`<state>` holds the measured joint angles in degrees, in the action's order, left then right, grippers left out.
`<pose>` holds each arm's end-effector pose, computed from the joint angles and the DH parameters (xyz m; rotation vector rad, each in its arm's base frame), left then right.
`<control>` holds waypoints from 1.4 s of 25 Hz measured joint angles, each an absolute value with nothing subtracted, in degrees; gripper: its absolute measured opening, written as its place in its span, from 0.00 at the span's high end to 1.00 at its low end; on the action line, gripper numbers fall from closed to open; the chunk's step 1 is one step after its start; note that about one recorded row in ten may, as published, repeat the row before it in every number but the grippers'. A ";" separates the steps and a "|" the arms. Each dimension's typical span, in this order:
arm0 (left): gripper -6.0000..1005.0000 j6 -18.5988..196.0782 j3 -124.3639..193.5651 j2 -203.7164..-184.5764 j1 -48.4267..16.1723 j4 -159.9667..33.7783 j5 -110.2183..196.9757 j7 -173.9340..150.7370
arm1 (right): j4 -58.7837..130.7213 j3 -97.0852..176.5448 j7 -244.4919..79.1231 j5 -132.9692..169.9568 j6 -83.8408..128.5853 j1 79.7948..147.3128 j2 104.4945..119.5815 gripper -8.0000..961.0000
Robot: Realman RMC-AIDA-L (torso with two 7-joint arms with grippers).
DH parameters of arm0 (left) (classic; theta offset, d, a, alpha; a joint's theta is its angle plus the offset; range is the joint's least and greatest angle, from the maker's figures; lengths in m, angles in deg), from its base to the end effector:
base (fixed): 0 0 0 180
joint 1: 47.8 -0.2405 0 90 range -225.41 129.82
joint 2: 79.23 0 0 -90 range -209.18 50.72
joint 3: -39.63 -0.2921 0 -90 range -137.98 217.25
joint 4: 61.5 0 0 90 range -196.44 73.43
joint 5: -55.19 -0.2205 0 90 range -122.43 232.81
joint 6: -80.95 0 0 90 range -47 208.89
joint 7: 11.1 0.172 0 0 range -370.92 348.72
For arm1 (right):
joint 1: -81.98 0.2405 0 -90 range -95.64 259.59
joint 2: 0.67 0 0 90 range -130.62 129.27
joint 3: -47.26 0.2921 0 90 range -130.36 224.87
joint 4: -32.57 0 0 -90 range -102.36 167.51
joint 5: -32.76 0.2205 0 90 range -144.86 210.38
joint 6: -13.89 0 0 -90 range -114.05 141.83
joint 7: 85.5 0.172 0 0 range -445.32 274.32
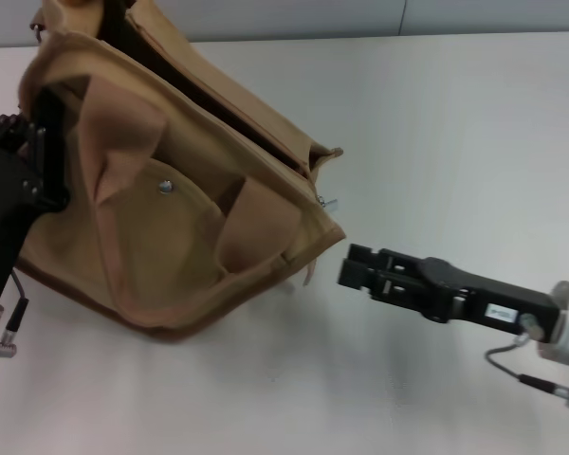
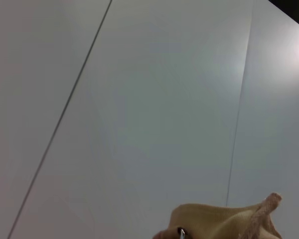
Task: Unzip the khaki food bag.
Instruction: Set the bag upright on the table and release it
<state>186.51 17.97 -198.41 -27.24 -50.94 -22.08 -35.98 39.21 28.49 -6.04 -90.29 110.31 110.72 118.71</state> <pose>-0.3056 0.2766 -0.0376 -1.6687 -0.4515 -1.3475 0.2816 0.2837 -0.1035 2.5352 -1.3059 -1.2799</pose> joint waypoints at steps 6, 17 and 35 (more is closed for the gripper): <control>0.82 184.96 15.98 -198.41 -25.97 -49.99 -22.06 -36.04 | 32.59 29.86 -5.55 -90.19 104.62 114.32 118.95 0.27; 0.81 184.13 14.85 -198.41 -26.09 -49.18 -22.08 -36.06 | 32.03 33.97 -5.50 -90.19 100.91 114.88 118.93 0.49; 0.79 178.03 15.26 -198.41 -23.43 -46.03 -23.61 -42.24 | 38.52 36.01 -10.05 -77.82 101.08 116.35 118.64 0.90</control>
<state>178.03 15.26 -198.41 -23.43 -46.03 -23.61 -42.24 38.52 36.01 -10.05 -77.82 101.08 116.35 118.64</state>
